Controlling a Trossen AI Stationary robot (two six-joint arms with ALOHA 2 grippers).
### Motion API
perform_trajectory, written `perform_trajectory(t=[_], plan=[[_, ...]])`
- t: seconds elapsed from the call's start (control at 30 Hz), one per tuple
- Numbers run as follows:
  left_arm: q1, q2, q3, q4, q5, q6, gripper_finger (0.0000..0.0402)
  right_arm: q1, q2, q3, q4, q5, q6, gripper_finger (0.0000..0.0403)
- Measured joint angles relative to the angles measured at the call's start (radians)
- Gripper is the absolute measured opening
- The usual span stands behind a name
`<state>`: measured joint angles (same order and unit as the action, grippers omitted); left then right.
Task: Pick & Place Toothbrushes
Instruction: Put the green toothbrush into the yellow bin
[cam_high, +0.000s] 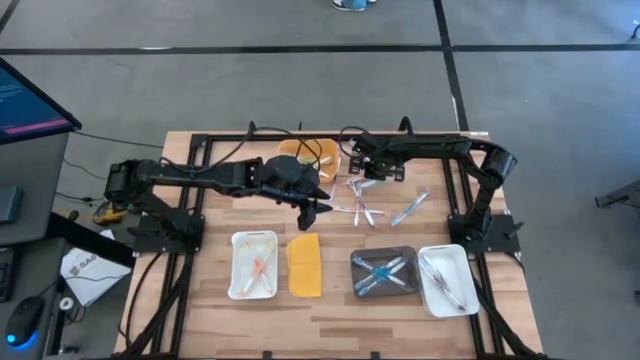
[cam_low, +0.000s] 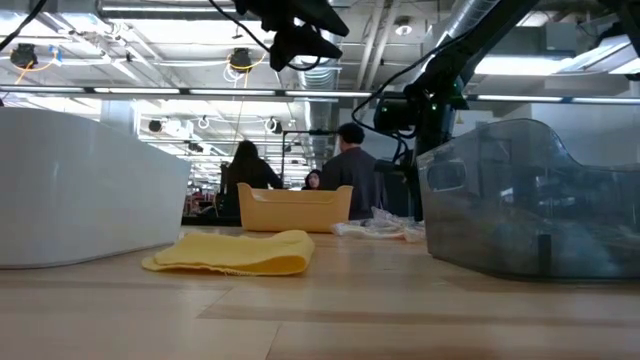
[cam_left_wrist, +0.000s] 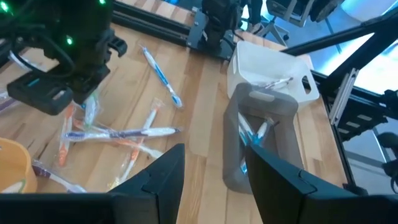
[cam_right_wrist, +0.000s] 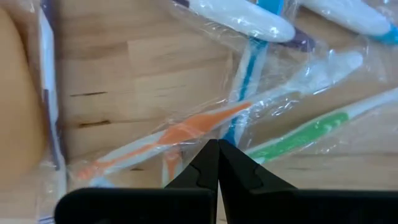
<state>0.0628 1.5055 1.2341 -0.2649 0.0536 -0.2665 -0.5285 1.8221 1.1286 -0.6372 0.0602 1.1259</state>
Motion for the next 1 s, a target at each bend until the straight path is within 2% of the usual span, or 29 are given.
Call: perform_trajectory(t=[0.13, 1.0], plan=[[0.0, 0.0, -0.006, -0.001, 0.0, -0.002, 0.0164, -0.003, 0.0, 0.0, -0.005, -0.004, -0.058, 0.0], [-0.005, 0.0, -0.007, 0.008, -0.005, -0.007, 0.0164, 0.013, 0.0, 0.0, 0.002, 0.016, -0.119, 0.0]])
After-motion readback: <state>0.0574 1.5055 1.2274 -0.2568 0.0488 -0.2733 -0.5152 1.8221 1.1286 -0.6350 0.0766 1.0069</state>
